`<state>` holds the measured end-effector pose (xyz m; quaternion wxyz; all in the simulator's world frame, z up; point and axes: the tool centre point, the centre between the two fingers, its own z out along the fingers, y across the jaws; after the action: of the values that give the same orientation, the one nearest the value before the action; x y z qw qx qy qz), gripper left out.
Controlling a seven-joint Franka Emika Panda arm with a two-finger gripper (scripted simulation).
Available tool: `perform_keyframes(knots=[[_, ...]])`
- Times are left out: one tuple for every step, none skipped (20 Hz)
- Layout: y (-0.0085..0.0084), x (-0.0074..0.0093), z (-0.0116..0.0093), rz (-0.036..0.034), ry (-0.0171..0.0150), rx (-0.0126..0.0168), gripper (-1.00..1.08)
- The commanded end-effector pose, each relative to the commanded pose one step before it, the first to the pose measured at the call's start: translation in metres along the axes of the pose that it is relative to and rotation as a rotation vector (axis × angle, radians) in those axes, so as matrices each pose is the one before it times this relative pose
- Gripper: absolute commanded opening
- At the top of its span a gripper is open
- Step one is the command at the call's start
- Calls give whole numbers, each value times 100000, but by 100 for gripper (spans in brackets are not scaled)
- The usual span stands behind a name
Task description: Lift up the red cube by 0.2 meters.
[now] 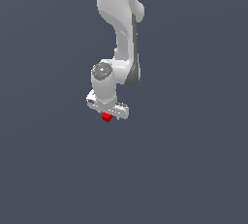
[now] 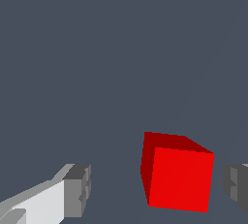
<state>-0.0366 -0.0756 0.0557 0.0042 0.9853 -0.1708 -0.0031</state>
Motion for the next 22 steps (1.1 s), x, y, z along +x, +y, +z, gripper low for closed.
perform_keyframes(knots=[[822,-269,1416,4849,287,257,100],[258,-85,450,1478,44,84,100],[224,-75,397,1296,37,79,100],[190,-64,344,1117,29,76,100],[154,-53,292,934,21,74,100],[119,-42,240,753,13,74,100],[84,-31,188,573,4,74,100],[47,-21,135,390,-4,71,100],[13,-12,82,210,-9,60,100],[1,-3,27,63,-5,27,100],[0,0,0,0,0,0,-100],[0,0,0,0,0,0,-100],[0,0,0,0,0,0,-100],[0,0,0,0,0,0,-100],[0,0,0,0,0,0,-100],[0,0,0,0,0,0,-100],[0,0,0,0,0,0,-100],[0,0,0,0,0,0,-100],[0,0,0,0,0,0,-100],[0,0,0,0,0,0,-100],[-37,-13,-40,-62,4,30,-100],[0,-1,-27,0,0,0,-100]])
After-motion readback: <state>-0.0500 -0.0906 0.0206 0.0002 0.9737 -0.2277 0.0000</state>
